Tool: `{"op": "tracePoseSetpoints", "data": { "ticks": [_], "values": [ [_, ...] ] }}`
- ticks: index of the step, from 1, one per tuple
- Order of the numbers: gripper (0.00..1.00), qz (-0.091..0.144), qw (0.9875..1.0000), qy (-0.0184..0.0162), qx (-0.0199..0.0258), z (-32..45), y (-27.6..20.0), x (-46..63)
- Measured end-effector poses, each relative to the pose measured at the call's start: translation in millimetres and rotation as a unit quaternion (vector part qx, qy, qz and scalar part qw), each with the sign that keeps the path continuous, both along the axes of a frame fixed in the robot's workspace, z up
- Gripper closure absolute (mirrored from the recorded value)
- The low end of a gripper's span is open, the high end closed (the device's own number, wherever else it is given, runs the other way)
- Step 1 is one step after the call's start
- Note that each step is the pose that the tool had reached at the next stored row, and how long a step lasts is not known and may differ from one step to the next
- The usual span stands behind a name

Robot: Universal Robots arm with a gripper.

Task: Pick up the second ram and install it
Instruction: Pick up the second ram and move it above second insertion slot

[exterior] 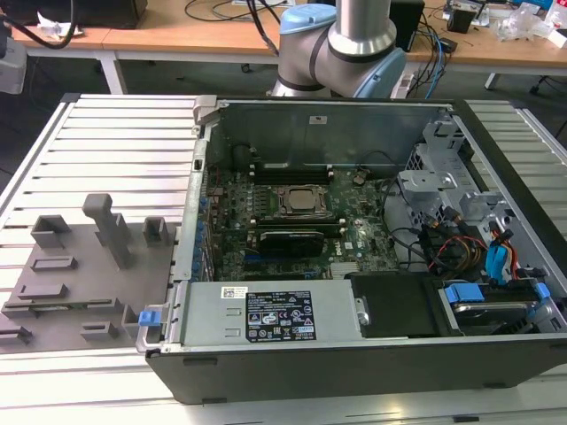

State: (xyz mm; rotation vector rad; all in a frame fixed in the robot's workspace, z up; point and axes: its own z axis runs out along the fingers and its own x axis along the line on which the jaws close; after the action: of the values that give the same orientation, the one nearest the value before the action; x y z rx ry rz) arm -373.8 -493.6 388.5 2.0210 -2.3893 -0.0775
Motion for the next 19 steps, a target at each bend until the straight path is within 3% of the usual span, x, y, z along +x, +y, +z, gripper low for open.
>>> {"op": "tracePoseSetpoints", "data": {
  "ticks": [3,10,19],
  "values": [
    [0.89,0.037,0.9993,0.0,0.0,0.0,0.0,0.0],
    [0.89,0.08,0.9968,0.0,0.0,0.0,0.0,0.0],
    [0.89,0.153,0.9883,0.0,0.0,0.0,0.0,0.0]
  ]
}}
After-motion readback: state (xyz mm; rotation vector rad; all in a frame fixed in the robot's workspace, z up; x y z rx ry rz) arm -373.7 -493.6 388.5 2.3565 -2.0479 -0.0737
